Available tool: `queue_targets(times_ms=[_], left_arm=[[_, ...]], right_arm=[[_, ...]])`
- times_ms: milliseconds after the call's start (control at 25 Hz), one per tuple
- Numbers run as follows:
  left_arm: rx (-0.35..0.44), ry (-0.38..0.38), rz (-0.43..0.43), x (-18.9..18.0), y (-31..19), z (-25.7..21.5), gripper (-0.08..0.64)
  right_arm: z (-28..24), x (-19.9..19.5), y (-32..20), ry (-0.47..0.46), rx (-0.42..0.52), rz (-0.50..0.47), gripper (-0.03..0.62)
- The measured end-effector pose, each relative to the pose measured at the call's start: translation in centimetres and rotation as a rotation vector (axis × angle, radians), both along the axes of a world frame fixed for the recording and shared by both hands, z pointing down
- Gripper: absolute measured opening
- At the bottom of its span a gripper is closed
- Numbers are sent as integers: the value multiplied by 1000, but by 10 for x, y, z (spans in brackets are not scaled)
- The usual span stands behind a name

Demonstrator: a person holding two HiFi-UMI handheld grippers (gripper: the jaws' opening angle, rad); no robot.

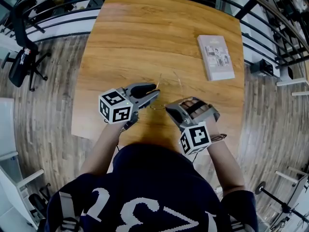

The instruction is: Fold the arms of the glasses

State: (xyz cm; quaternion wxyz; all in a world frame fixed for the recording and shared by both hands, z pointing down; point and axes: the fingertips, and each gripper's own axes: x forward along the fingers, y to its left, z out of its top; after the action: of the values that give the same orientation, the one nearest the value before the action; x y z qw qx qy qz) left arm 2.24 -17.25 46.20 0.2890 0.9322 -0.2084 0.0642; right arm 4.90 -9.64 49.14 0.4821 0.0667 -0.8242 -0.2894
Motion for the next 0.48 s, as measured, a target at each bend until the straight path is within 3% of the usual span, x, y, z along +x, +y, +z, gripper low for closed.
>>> queue_targets(times_ms=[320,480], left_arm=[[-30,27,28,-4,5,-2,48],[-65,32,116,7,16,0,41]], right_arm=[[-1,-6,7,11,3,-11,37],[-2,-8,12,19,9,-27,37]])
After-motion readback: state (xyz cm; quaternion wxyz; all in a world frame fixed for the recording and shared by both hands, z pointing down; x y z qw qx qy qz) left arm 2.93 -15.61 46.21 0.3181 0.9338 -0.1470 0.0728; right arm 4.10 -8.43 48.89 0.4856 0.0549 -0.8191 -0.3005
